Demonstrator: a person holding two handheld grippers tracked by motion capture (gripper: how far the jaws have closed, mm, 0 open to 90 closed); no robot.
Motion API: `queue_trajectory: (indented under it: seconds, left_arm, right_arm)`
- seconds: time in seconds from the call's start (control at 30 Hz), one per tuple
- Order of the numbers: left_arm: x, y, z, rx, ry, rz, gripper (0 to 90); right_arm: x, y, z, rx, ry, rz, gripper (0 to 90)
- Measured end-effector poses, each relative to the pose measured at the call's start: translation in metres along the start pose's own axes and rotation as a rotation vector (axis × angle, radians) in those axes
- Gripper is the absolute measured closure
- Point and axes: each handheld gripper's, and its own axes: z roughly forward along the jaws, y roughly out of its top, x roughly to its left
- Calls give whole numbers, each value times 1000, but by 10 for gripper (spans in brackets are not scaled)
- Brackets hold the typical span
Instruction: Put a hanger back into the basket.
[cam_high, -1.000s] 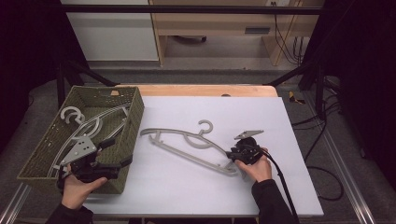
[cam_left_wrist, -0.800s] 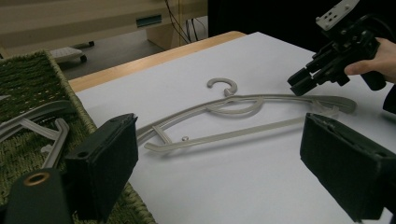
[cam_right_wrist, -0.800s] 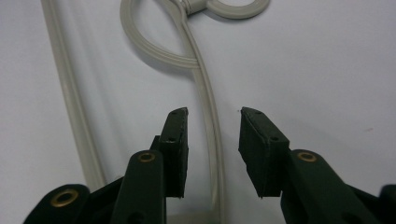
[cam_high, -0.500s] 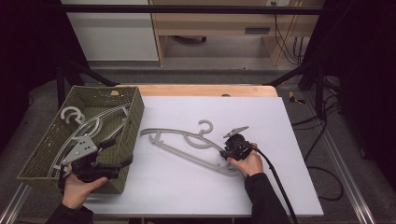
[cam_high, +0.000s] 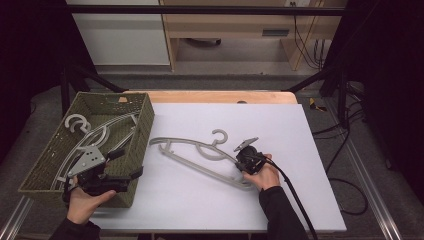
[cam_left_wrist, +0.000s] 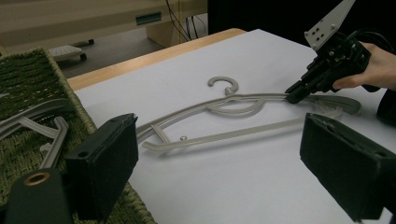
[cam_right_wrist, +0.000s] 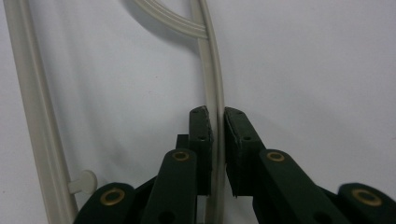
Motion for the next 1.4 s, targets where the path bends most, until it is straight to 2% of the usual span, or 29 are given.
queue_trajectory:
  seconds: [0.03, 0.17, 0.23, 0.27, 0.33, 0.37, 0.5, 0.53, 0.57, 0.67, 0.83, 0.93, 1.03, 1.07, 1.1, 1.27, 1.33, 1.37, 1.4]
  left_arm:
    - [0, 0, 0, 0, 0, 1, 111]
    - [1, 0, 0, 1, 2, -1, 111]
    - [1, 0, -1, -1, 4, -2, 111]
    - [1, 0, -1, -1, 4, -2, 111]
    - [0, 0, -1, -1, 3, -3, 111]
    - [0, 0, -1, -1, 2, -3, 111]
    - [-1, 0, 0, -1, 2, -1, 111]
    - [-1, 0, 0, -1, 3, -1, 111]
    - [-1, 0, 0, 0, 2, -2, 111]
    - [-1, 0, 0, 2, 1, -1, 111]
    - [-2, 0, 1, 3, 0, 4, 111]
    - [-2, 0, 1, 4, -1, 3, 111]
    - [-2, -1, 2, 10, -1, 1, 111]
    - [-2, -1, 3, 10, -1, 3, 111]
    - [-3, -1, 3, 11, -2, 4, 111]
    - [-3, -1, 5, 18, -4, 8, 111]
    - [-4, -2, 5, 20, -5, 7, 111]
    - [-4, -2, 6, 21, -6, 8, 111]
    - [-4, -2, 6, 23, -7, 8, 111]
  right_arm:
    - [0, 0, 0, 0, 7, 18, 823]
    - [-5, -2, -1, -7, 44, 28, 824]
    - [-5, -2, -5, -15, 64, 50, 825]
    - [-6, -2, -7, -25, 67, 36, 825]
    - [-7, -1, -13, -40, 95, 60, 827]
    - [-7, -1, -18, -54, 105, 57, 827]
    - [-9, -2, -31, -82, 97, 51, 830]
    - [-11, -3, -33, -106, 106, 36, 830]
    - [-10, -3, -37, -120, 112, 47, 831]
    - [-11, -4, -43, -131, 101, 11, 831]
    - [-10, -7, -35, -77, 117, 65, 828]
    - [-11, -11, -24, -72, 127, 94, 827]
    - [-8, -15, -14, -37, 115, 102, 825]
    - [-9, -17, -13, -35, 116, 92, 825]
    - [-8, -18, -11, -37, 120, 105, 825]
    - [-7, -20, -12, -47, 122, 111, 825]
    - [-7, -21, -13, -47, 111, 92, 823]
    - [-5, -21, -12, -46, 100, 103, 822]
    - [-5, -21, -12, -37, 112, 91, 821]
